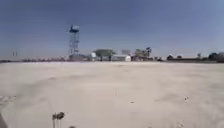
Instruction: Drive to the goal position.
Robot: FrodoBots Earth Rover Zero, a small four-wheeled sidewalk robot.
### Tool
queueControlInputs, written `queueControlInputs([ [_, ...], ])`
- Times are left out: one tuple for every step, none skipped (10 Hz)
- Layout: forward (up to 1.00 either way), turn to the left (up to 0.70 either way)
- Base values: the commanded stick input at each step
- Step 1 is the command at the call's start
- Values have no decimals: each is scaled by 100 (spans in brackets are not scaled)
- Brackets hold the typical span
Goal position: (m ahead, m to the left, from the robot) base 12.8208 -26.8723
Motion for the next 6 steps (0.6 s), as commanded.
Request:
queueControlInputs([
  [85,-17],
  [85,-21],
  [85,-4],
  [85,0],
  [85,0],
  [85,0],
])
